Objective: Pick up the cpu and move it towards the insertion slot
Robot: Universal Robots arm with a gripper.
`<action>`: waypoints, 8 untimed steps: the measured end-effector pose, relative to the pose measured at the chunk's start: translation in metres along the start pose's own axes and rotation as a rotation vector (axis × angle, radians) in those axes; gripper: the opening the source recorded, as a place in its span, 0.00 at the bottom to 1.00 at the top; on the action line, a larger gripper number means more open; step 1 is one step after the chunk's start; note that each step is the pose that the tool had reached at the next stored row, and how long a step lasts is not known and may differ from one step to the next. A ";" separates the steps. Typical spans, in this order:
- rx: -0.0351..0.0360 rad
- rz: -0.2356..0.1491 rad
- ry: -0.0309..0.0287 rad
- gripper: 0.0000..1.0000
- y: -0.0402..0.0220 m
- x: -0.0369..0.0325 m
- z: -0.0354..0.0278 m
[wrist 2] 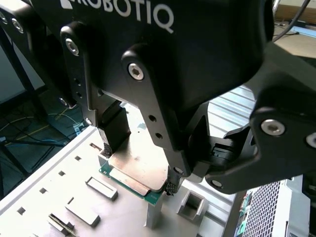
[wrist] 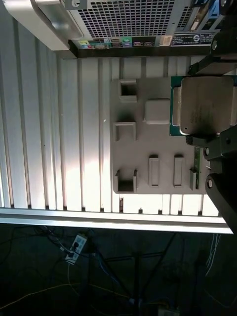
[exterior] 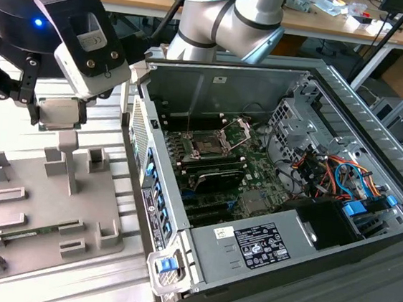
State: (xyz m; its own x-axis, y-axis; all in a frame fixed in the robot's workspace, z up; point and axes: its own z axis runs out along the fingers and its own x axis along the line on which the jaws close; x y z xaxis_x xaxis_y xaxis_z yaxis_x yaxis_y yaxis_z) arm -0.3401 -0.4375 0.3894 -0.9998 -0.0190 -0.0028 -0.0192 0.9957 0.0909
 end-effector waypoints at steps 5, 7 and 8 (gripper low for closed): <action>0.0000 0.000 0.0000 0.55 -0.0001 -0.0063 0.0000; 0.0000 0.000 0.0000 0.55 -0.0001 -0.0081 0.0000; 0.0000 0.000 0.0000 0.55 -0.0001 -0.0090 0.0000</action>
State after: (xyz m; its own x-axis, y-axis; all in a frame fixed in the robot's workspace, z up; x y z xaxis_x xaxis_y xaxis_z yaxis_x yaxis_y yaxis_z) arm -0.3311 -0.4375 0.3894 -0.9998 -0.0189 -0.0027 -0.0191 0.9957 0.0909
